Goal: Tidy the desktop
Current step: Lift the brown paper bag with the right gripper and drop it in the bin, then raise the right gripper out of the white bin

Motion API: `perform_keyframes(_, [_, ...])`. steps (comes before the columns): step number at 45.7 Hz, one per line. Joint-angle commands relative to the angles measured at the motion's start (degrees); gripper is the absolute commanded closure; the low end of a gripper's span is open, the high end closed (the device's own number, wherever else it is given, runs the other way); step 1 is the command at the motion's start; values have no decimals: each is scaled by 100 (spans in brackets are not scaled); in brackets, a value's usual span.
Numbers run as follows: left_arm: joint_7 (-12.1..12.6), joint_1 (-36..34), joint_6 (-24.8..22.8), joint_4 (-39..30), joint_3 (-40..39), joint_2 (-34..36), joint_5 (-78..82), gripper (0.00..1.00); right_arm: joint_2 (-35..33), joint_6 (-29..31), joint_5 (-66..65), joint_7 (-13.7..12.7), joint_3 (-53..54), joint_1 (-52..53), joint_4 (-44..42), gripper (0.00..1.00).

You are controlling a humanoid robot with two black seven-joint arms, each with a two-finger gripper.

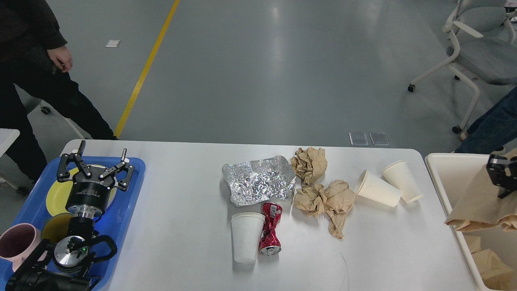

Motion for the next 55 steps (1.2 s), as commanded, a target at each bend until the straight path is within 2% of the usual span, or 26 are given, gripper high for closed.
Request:
perform_keyframes(1, [0,0,-8,0,0,0,0,4,-395,-226,-15,-106,54,-1012,-1151,100])
perform_keyframes(2, [0,0,-8,0,0,0,0,4,-474,-357,-6,-98,158,-1623,-1719,100])
perform_keyframes(7, [0,0,-8,0,0,0,0,4,-702,-762,64,-89,554,-2892,-2619,100])
perform_keyframes(14, [0,0,1,0,0,0,0,4,-738,-1624,90,-98,1687,-5019,-3867,100])
perform_keyframes(21, [0,0,-8,0,0,0,0,4,-580,-1686,99,-89,2812,-6875,-5598,100])
perform_keyframes(28, [0,0,1,0,0,0,0,4,-10,-1800,99,-89,3718,-8343,-7110,100])
perform_keyframes(33, [0,0,-8,0,0,0,0,4,535,-1861,99,-89,3991,-9099,-8051,100])
perform_keyframes(37, [0,0,-8,0,0,0,0,4,791,-1932,99,-98,4009,-9451,-8351,100])
perform_keyframes(53, [0,0,1,0,0,0,0,4,967,-2011,99,-106,4035,-9628,-8316,100])
perform_keyframes(54, [0,0,-8,0,0,0,0,4,967,-2011,99,-106,4035,-9636,-8316,93])
perform_keyframes(55, [0,0,-8,0,0,0,0,4,967,-2037,99,-98,4035,-9636,-8316,75])
